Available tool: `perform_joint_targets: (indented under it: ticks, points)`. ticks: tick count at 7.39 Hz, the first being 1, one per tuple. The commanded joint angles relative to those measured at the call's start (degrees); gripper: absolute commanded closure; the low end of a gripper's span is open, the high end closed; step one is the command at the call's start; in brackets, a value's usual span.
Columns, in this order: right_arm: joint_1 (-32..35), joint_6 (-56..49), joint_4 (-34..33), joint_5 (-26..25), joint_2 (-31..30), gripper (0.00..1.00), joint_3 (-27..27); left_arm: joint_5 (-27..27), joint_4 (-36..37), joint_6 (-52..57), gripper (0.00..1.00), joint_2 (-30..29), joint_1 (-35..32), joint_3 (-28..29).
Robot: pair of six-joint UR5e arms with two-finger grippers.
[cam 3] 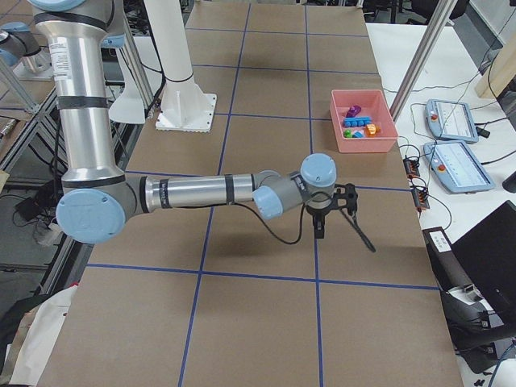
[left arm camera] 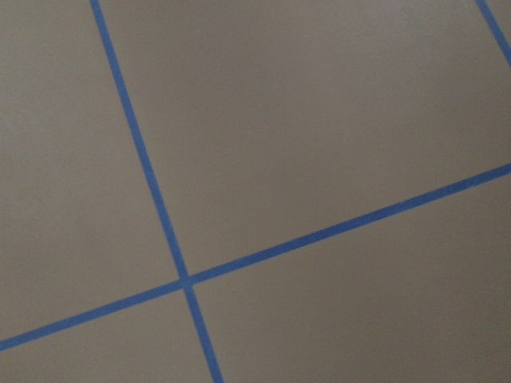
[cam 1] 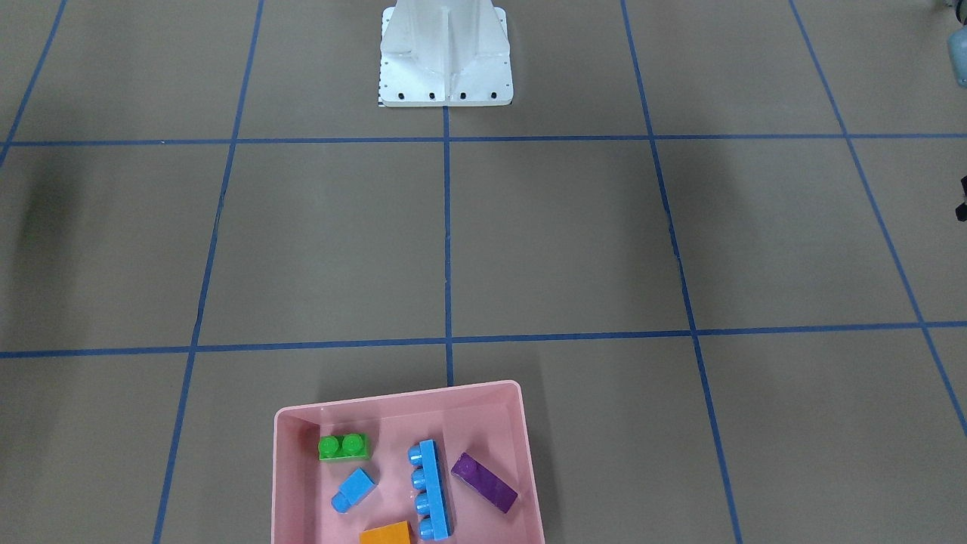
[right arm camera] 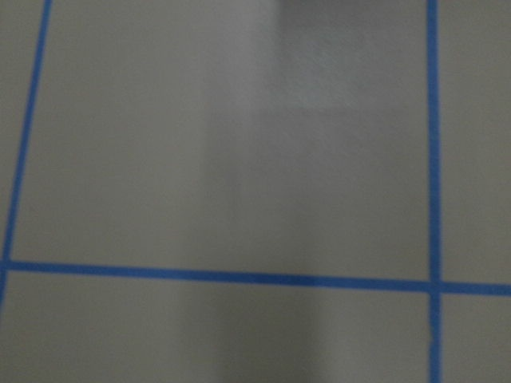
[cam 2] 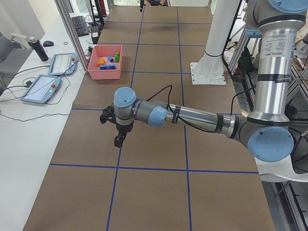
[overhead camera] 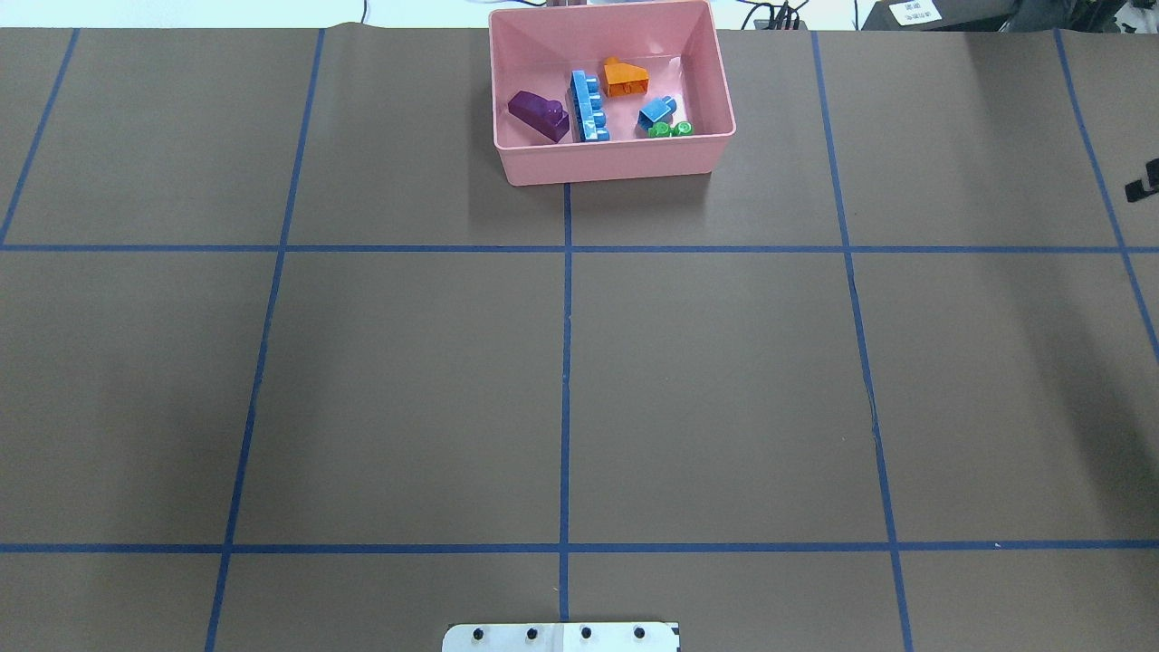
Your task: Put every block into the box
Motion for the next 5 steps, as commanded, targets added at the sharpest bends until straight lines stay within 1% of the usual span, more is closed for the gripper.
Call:
perform_joint_targets:
  ticks: [1,2,3,4,5]
  points:
    - [4.5,-15.8,-11.2,0.1,-6.8,0.00,3.0,-5.2,11.9,1.1,0.00,-1.0,-4.1,0.1]
    - [6.7,-24.9,-21.0,-0.9,-6.2,0.00,5.1,-5.9,12.4,1.0,0.00,-0.1,-4.7,-0.2]
    - [8.9,-30.8,-30.5,-3.1,-3.8,0.00,6.6,-4.9,12.2,0.8,0.00,0.1,-4.6,-0.2]
    - [10.3,-32.8,-36.6,-4.1,-1.3,0.00,8.1,-3.3,12.1,0.9,0.00,0.1,-4.6,0.2]
    - [10.3,-32.8,-37.1,-5.0,-0.6,0.00,8.3,-3.1,11.9,1.0,0.00,0.7,-4.7,0.3]
